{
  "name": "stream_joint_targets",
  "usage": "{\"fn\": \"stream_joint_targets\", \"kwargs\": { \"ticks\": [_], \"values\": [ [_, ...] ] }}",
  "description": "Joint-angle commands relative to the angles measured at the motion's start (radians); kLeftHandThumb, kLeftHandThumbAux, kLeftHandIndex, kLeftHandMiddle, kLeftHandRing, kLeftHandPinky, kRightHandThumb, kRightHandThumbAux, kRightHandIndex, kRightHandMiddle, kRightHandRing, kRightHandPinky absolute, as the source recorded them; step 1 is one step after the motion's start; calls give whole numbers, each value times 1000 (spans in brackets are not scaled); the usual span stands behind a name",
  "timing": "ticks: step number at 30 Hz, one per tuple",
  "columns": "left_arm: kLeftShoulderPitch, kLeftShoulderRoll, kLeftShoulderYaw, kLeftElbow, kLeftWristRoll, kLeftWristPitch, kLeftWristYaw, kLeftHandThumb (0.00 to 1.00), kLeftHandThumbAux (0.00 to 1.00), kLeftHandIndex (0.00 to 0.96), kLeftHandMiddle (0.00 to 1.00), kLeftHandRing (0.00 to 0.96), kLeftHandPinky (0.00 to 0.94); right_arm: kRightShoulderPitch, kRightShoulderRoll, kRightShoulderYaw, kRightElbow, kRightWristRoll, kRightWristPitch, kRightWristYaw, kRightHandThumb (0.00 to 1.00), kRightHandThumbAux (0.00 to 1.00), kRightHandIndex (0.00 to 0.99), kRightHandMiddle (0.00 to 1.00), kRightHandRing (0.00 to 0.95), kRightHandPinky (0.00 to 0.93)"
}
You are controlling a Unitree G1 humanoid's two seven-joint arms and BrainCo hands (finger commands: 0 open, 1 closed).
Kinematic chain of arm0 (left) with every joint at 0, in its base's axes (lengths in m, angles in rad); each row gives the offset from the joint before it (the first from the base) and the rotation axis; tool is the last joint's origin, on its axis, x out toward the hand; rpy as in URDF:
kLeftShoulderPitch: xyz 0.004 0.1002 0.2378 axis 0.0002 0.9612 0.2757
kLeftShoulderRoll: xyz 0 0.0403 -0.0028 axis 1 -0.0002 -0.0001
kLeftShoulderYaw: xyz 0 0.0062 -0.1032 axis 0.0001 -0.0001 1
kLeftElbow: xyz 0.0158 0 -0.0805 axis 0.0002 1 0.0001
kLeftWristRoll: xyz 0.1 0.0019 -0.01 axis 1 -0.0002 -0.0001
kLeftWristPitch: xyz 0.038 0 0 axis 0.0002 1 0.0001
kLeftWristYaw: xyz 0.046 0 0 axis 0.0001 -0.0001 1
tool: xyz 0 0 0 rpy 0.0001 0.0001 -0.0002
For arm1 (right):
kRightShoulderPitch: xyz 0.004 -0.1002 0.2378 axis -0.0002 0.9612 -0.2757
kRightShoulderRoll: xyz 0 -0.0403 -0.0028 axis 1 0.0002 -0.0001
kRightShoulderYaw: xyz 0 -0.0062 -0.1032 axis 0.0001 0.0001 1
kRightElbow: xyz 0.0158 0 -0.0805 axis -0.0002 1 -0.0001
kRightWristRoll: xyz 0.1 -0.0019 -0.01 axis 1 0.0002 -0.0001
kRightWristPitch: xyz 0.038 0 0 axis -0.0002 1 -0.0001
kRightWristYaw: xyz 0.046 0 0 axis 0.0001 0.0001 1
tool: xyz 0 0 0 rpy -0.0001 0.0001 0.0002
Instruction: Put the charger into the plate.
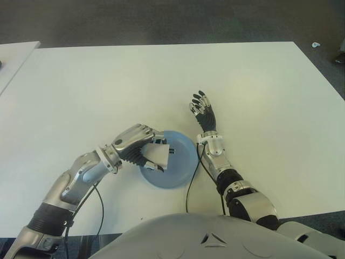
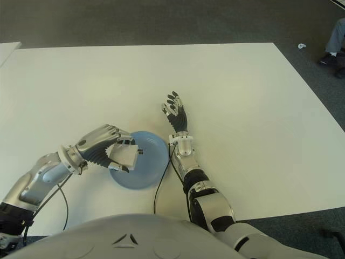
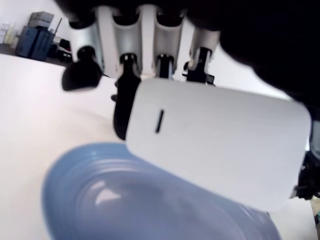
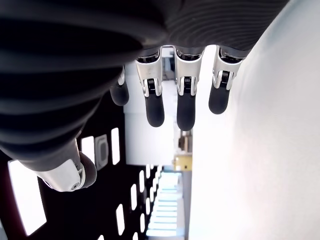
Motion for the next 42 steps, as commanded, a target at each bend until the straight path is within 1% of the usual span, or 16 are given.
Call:
{"fn": "stream_joint_targets", "kwargs": {
  "ticks": [1,5,9,15,23,30,32,34,35,36,37,38,39,40,41,42],
  "values": [
    [-10,-22,-32,52,37,-51,34,854,666,402,544,833,836,62,87,-8,42,7,37,-7,79,589,6,185,182,168],
    [2,-34,-51,82,59,-90,64,854,665,402,545,836,842,60,90,-8,42,6,37,-12,83,587,7,186,186,180],
    [29,-51,-75,138,119,-155,136,854,666,402,545,842,850,60,93,-8,39,9,37,-11,92,589,10,190,192,183],
    [11,-54,-88,200,195,-217,222,854,666,401,545,844,850,62,96,-9,37,11,38,-11,96,582,9,194,194,174],
    [1,-64,-92,240,265,-246,314,853,666,402,545,844,848,64,99,-9,36,13,35,-11,93,563,9,196,192,169],
    [-2,-80,-98,267,266,-245,364,852,666,403,544,842,842,69,100,-8,37,14,30,-7,89,558,12,197,193,172],
    [-6,-91,-97,278,248,-243,373,850,665,406,537,813,793,70,100,-8,38,15,27,-4,88,551,12,196,191,165],
    [-8,-95,-97,283,246,-242,384,849,665,407,534,796,767,70,100,-8,40,15,25,-2,87,548,12,196,190,161],
    [-8,-97,-96,285,248,-243,389,847,665,406,544,765,728,70,100,-8,41,16,24,-2,87,546,12,196,190,159],
    [-9,-99,-95,288,251,-242,397,846,665,406,548,754,715,70,100,-8,42,16,24,0,87,546,12,196,190,158],
    [-9,-100,-95,289,254,-242,402,844,665,405,560,721,673,70,100,-8,43,16,23,0,87,546,13,197,190,158],
    [-7,-99,-91,282,275,-222,407,842,666,404,568,699,647,70,100,-9,43,17,23,2,87,546,14,198,190,157],
    [-5,-98,-89,276,290,-207,411,812,672,406,533,635,592,70,100,-9,44,18,22,4,87,546,15,197,189,156],
    [-1,-95,-87,267,310,-187,412,769,682,408,480,541,510,70,100,-9,45,18,22,5,86,546,16,197,188,154],
    [2,-90,-86,255,334,-163,410,661,614,341,415,452,428,70,100,-9,46,19,22,7,85,546,17,196,186,151],
    [4,-86,-87,247,348,-148,410,576,563,275,354,373,345,70,100,-9,46,19,22,7,83,545,18,195,184,149]
  ]
}}
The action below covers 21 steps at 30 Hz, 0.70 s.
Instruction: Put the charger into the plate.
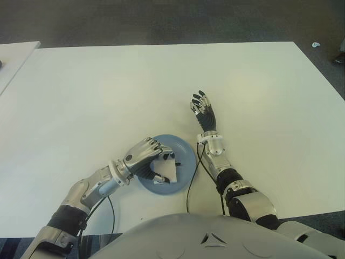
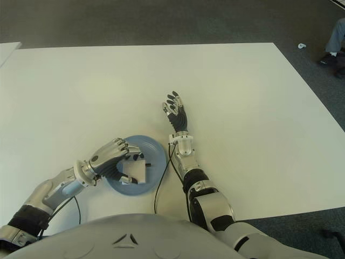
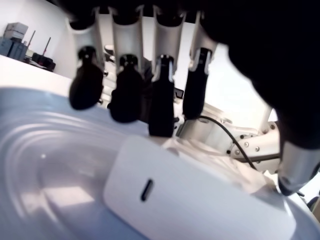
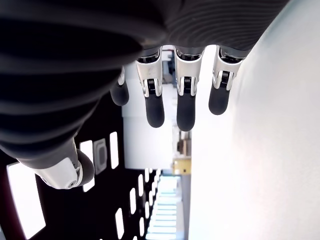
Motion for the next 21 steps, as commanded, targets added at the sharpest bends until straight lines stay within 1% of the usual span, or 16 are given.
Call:
{"fn": "stream_joint_targets", "kwargs": {
  "ticks": [1,2,3,9,12,16,19,21],
  "values": [
    [12,17,5,-29,93,90,5,545,544,251,332,344,315,74,98,-7,40,15,24,5,83,545,19,194,183,148],
    [13,20,3,-36,104,101,6,487,511,201,283,287,256,74,98,-7,41,15,24,6,81,545,20,194,182,147],
    [14,23,0,-40,110,109,9,449,490,169,252,250,217,74,97,-8,41,15,24,6,80,545,22,193,181,146],
    [23,39,-5,-70,134,141,29,328,435,79,143,135,125,75,96,-8,44,15,25,10,74,548,26,196,183,144],
    [27,42,-5,-76,138,144,51,285,425,53,110,106,113,75,94,-7,46,12,24,10,68,548,26,197,184,143],
    [27,44,-9,-78,142,144,80,257,421,39,94,91,107,76,92,-6,47,9,20,10,63,548,25,196,184,142],
    [30,51,-5,-88,138,140,96,239,421,37,85,76,75,76,90,-4,46,7,20,12,58,544,24,196,184,142],
    [34,55,-3,-97,133,139,100,225,425,31,68,47,30,77,89,-3,45,6,21,14,54,541,25,196,183,139]
  ]
}}
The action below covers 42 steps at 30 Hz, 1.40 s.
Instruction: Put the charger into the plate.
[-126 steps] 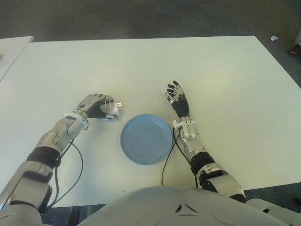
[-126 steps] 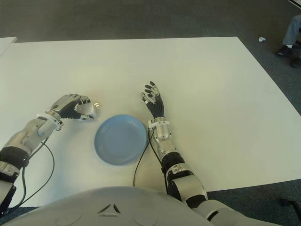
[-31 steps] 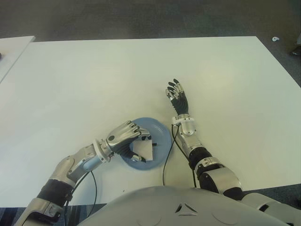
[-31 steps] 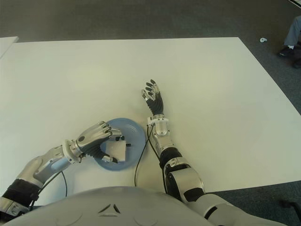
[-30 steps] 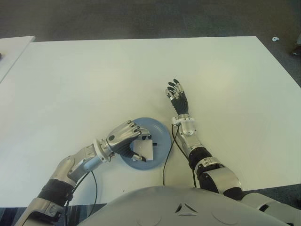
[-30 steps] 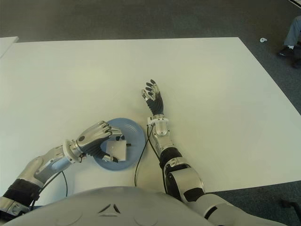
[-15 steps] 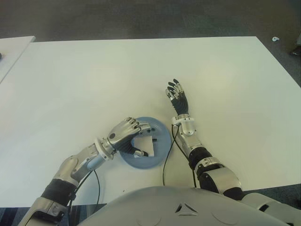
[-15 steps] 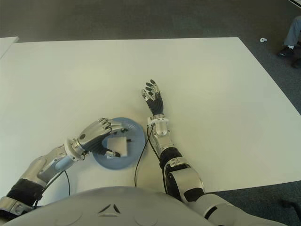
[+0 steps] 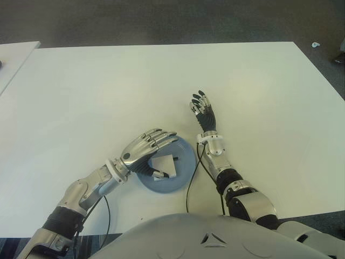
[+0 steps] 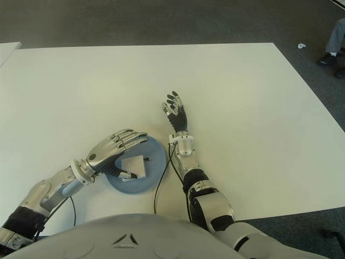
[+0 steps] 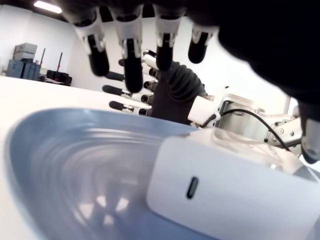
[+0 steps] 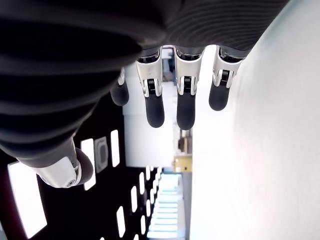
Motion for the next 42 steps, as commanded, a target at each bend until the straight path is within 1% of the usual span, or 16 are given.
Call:
{"fn": "stream_joint_targets", "kwargs": {
  "ticks": [1,3,9,12,15,17,18,20,23,26,29,31,33,34,38,42],
  "values": [
    [13,18,2,-21,7,2,17,222,426,29,63,38,24,77,88,-2,40,6,29,3,52,540,25,197,183,138],
    [17,23,7,-32,-8,-1,13,216,426,22,46,16,9,78,88,-2,40,6,31,4,46,539,25,198,183,136],
    [14,28,19,-41,-63,-15,2,212,423,7,21,1,0,78,85,-3,44,5,28,5,40,540,27,202,184,131],
    [-65,39,42,10,-210,-41,-62,207,413,2,11,0,0,78,83,-3,48,6,21,10,41,541,28,202,182,125],
    [-117,44,55,37,-340,-52,-137,197,409,0,11,0,0,78,82,-5,51,8,17,15,46,541,28,200,180,125],
    [-152,45,60,46,-489,-38,-221,189,408,0,13,0,0,78,81,-7,53,9,16,16,50,541,27,197,178,126],
    [-156,41,60,52,-573,-28,-260,184,407,0,14,0,0,79,81,-8,54,10,14,15,52,542,26,196,177,126],
    [-162,38,69,69,-691,-14,-316,177,409,0,15,0,0,79,80,-9,55,10,9,13,58,550,25,194,177,130],
    [-180,31,94,98,-820,25,-383,152,414,0,24,5,0,81,79,-11,58,9,1,8,68,569,19,196,183,144],
    [-215,10,117,152,-967,79,-474,130,417,0,28,8,0,84,79,-14,59,13,-4,10,81,582,14,198,188,153],
    [-254,-14,135,226,-1038,93,-530,102,417,0,19,2,0,87,80,-16,58,18,-6,14,97,592,7,195,189,156],
    [-304,-41,161,347,-1066,73,-558,90,416,0,13,1,0,90,80,-18,56,21,-6,18,104,594,5,193,188,158],
    [-332,-58,196,460,-1101,68,-590,71,418,0,5,0,0,91,80,-20,55,23,-5,21,112,595,1,187,185,160],
    [-333,-64,208,481,-1114,75,-599,66,419,0,4,0,0,93,79,-21,54,24,-5,22,113,595,1,186,184,160],
    [-321,-108,244,488,-1159,138,-606,27,437,0,0,0,0,99,77,-25,51,26,-6,28,115,585,0,172,174,163],
    [-315,-184,290,512,-1231,197,-637,6,460,0,0,0,0,105,73,-30,48,30,-2,42,114,575,0,163,165,156]
  ]
}}
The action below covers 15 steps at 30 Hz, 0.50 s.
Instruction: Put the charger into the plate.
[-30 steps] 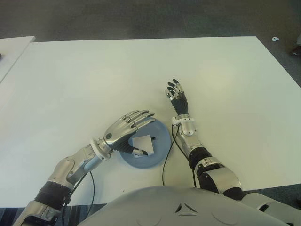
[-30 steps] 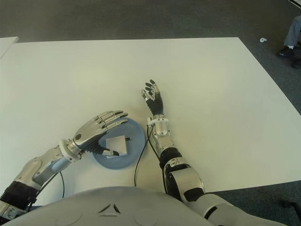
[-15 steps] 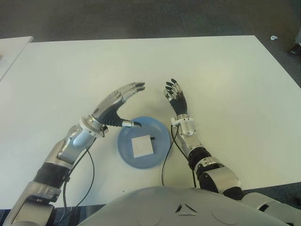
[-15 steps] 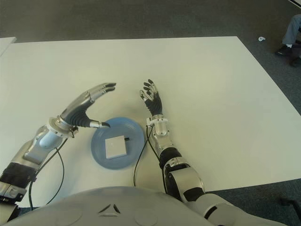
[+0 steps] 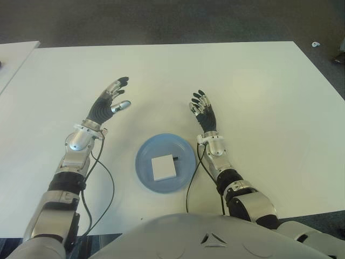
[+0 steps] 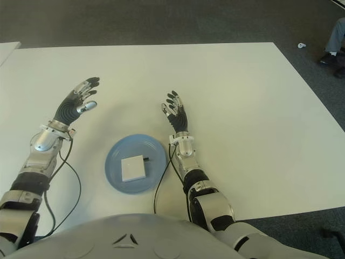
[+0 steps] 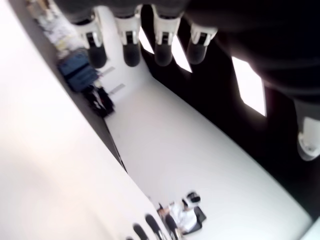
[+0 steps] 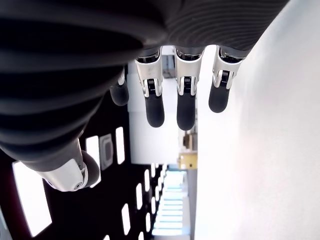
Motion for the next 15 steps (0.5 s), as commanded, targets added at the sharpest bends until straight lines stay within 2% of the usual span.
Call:
{"fn": "stream_joint_targets", "kwargs": {
  "ticks": [1,9,15],
  "values": [
    [17,-92,44,38,-71,67,-48,5,463,0,0,0,0,105,72,-13,34,22,43,15,113,575,0,163,164,155],
    [20,-169,114,57,-107,134,-55,0,500,0,0,0,0,118,65,-18,21,24,47,39,97,566,0,154,154,141],
    [-2,-241,196,148,-167,187,-49,0,520,0,0,0,7,130,60,-21,4,21,54,49,75,553,0,148,150,139]
  ]
}}
